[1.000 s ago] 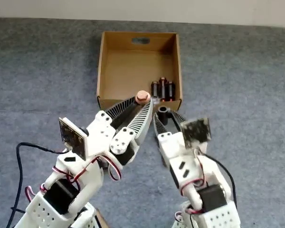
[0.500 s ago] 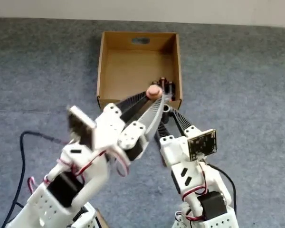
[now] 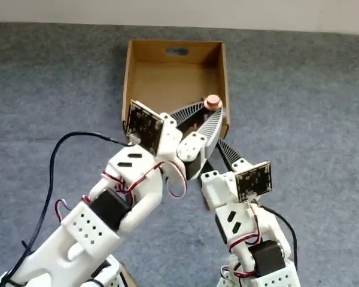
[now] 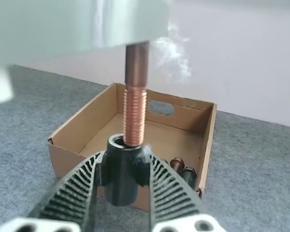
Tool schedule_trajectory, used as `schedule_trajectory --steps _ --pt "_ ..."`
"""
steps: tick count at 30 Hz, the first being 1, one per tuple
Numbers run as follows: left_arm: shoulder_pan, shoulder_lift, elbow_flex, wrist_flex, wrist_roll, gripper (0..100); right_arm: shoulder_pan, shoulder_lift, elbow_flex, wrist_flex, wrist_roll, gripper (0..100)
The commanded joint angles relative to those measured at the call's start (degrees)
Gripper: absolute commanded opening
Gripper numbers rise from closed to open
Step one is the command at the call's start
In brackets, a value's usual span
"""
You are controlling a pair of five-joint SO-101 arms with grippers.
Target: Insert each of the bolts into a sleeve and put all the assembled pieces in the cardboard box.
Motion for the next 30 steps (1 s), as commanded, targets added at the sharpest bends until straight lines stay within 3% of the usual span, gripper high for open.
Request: schedule_trajectory --steps 1,13,30 --pt "-0.75 1.36 -2.51 -1.67 -0.44 1 -0.40 -0.48 -0.57 -1.19 -0.35 0.5" --pt "-4.88 1.71 0.75 -1.49 -0.44 1 -0.31 -0.48 -0.75 -1.10 -0.35 0.5" --pt "-2.42 -4.35 0.31 -1.49 -0.35 1 -0.31 -0.48 -0.48 -1.10 -0.35 0.5"
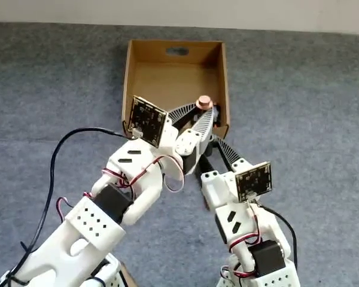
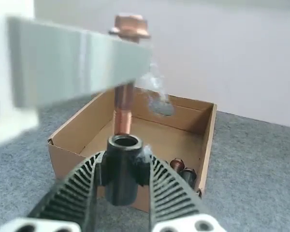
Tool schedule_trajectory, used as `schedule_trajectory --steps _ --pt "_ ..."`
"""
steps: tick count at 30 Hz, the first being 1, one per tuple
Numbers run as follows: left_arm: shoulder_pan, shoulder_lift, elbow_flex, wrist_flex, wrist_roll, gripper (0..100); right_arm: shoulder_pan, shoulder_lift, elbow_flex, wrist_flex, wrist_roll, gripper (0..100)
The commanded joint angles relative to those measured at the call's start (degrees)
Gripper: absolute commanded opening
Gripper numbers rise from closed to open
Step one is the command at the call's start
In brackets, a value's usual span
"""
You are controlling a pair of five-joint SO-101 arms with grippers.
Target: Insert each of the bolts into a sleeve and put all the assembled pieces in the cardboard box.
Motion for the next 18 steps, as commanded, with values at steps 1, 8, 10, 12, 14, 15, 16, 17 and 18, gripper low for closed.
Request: schedule_trajectory --steps 1,8,10,12,14,15,16,17,18 --pt "1.10 -5.23 -2.42 -0.88 -0.35 1 -0.31 -0.48 -0.48 -1.10 -0.35 0.5" --pt "1.10 -6.90 -0.84 2.55 -0.09 1 -0.31 -0.48 -0.48 -1.10 -0.35 0.5" --pt "2.07 -6.81 -0.84 2.46 -0.09 1 -0.31 -0.48 -0.40 -1.10 -0.35 0.5" --pt "3.30 -6.55 -0.84 2.46 -0.09 1 -0.31 -0.48 -0.40 -1.10 -0.35 0.5" --pt "4.62 -6.46 -0.84 2.46 -0.09 1 -0.31 -0.48 -0.40 -1.10 -0.35 0.5" --pt "5.14 -6.46 -0.84 2.46 -0.09 1 -0.31 -0.48 -0.40 -1.10 -0.35 0.5" --pt "5.41 -6.46 -0.84 2.46 -0.09 1 -0.31 -0.48 -0.40 -1.10 -0.35 0.5" --pt "5.41 -6.46 -0.84 2.46 -0.09 1 -0.31 -0.48 -0.40 -1.10 -0.35 0.5" --pt "5.41 -6.46 -0.84 2.37 -0.18 1 -0.31 -0.48 -0.40 -1.10 -0.35 0.5"
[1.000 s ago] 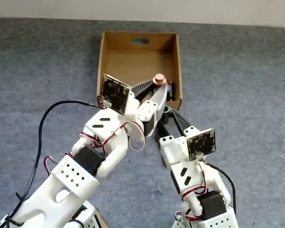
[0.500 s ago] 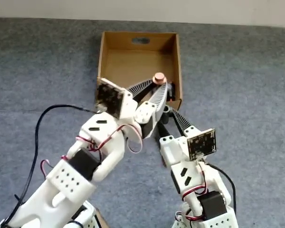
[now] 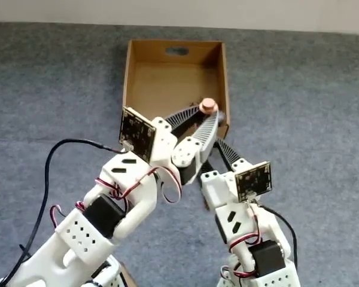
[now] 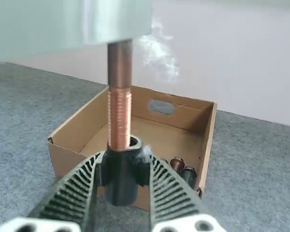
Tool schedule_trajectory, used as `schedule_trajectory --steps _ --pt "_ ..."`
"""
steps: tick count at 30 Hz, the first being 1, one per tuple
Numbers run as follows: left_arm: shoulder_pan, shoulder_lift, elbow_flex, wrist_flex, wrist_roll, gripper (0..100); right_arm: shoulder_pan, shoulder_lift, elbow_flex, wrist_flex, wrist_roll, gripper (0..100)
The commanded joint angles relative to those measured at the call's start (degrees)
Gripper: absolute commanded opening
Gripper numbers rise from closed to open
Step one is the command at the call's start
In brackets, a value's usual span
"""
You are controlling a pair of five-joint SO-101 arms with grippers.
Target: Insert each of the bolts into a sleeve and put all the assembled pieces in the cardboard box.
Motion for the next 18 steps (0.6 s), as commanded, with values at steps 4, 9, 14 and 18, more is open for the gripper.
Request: schedule_trajectory --steps 4,9,14,18 --pt "0.75 -1.10 -0.75 0.18 -0.26 1 -0.31 -0.48 -0.57 -1.10 -0.35 0.5" --pt "-1.36 -1.01 -0.75 0.00 -0.18 1 -0.31 -0.48 -0.66 -1.10 -0.35 0.5" --pt "-1.54 -1.01 -0.84 -0.09 0.00 1 -0.31 -0.48 -0.66 -1.10 -0.35 0.5" --pt "-1.54 -1.01 -0.84 -0.09 0.00 1 -0.31 -0.48 -0.66 -1.10 -0.35 0.5"
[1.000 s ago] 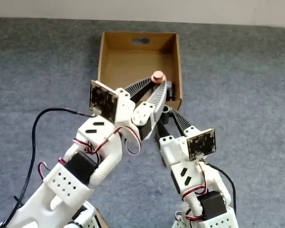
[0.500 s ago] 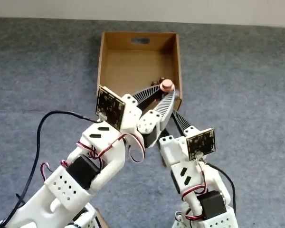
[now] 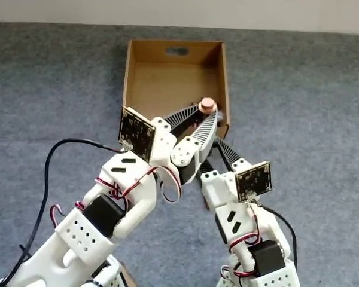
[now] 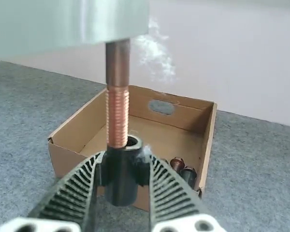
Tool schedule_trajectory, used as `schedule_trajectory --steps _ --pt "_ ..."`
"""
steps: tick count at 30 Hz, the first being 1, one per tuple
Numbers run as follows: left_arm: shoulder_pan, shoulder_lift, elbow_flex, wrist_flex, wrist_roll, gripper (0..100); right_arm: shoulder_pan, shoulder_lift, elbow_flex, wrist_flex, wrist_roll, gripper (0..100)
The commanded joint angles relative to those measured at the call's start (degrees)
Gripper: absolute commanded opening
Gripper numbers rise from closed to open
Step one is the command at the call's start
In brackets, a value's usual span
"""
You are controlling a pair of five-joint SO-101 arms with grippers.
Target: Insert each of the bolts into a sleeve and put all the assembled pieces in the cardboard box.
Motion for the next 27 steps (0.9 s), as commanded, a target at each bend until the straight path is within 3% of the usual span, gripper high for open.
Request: schedule_trajectory --steps 1,27 --pt "-0.66 -1.01 -0.84 -0.09 0.00 1 -0.31 -0.48 -0.66 -1.10 -0.35 0.5" --pt "-1.19 4.00 -0.84 -3.08 -0.18 1 -0.31 -0.48 -0.57 -1.10 -0.35 0.5"
